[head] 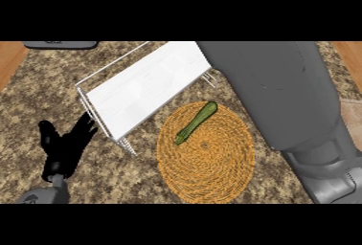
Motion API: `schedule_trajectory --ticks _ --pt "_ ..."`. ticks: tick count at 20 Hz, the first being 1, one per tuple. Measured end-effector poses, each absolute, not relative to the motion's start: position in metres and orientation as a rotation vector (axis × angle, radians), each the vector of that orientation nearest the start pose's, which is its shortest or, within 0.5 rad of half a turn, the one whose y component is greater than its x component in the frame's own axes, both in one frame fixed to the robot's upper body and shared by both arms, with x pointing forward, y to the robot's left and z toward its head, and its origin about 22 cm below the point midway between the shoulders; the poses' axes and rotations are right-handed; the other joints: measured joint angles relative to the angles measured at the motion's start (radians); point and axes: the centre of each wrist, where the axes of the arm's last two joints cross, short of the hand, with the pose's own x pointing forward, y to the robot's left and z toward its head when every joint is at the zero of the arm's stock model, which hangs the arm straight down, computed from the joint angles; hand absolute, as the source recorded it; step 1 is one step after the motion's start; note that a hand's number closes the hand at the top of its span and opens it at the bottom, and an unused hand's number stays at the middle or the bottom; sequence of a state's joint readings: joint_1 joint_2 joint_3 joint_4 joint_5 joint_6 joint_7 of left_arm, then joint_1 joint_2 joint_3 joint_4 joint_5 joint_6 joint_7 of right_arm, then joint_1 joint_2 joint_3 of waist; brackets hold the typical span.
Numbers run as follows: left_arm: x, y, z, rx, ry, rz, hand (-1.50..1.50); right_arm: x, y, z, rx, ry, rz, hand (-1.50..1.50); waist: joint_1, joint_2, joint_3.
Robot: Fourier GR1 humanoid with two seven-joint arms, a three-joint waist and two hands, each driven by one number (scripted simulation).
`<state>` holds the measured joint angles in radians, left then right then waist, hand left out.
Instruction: Pick the tomato from the placemat and place it in the tiered shelf
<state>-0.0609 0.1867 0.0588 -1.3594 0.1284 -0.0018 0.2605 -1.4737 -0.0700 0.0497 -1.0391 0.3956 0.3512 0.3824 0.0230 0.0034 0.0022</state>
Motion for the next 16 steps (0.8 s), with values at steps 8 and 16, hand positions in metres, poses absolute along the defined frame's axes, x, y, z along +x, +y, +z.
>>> schedule_trajectory --ticks 8,16 --pt "0.257 0.293 -0.022 0.09 -1.155 0.016 0.0 0.401 -0.008 0.334 -0.31 -1.906 1.152 1.5 0.0 0.0 0.001" --pt "0.255 0.285 -0.022 0.085 -1.166 0.022 0.0 0.419 0.001 0.314 -0.279 -1.949 1.144 1.5 0.006 0.002 0.0"
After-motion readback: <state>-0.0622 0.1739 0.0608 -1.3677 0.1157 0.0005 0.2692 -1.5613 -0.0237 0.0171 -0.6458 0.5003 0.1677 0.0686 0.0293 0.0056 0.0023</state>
